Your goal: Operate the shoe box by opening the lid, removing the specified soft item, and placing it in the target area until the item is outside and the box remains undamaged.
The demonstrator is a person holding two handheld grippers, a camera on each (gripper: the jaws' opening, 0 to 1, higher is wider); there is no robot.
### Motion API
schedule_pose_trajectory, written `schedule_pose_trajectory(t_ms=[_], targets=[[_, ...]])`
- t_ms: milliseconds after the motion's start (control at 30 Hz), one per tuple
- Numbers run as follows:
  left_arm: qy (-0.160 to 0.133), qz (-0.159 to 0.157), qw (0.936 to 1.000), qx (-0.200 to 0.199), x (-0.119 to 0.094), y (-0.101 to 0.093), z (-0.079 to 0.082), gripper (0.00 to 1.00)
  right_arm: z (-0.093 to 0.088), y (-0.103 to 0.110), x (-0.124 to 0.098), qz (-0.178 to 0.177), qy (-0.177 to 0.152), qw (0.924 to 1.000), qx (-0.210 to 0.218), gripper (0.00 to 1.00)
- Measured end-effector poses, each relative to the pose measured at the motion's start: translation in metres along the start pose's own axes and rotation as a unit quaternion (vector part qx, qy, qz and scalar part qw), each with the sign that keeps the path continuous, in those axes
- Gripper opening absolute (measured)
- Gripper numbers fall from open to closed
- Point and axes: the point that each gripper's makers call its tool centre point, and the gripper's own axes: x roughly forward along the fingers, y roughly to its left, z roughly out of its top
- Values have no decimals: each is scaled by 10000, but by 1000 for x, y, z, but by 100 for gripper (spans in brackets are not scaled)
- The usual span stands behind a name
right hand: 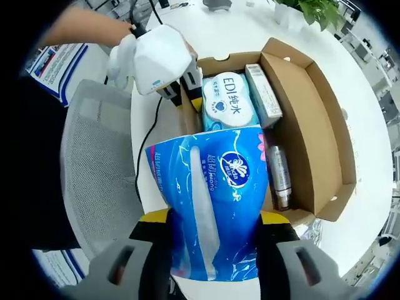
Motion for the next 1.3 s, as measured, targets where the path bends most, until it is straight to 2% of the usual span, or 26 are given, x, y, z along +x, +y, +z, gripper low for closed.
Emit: schedule_pose_trajectory(t_ms=[300, 967, 1300], targets=[[-2, -6, 10000, 2, -1, 1, 0, 2, -13, 1, -3, -238, 116, 9994, -206, 50], [-5, 1, 10000, 15, 0, 2, 0, 2, -44, 0, -16, -619, 104, 9978, -201, 50], [-11, -9, 10000, 36, 0, 0, -2, 2, -68, 4, -21, -710, 123, 9974, -25, 50]])
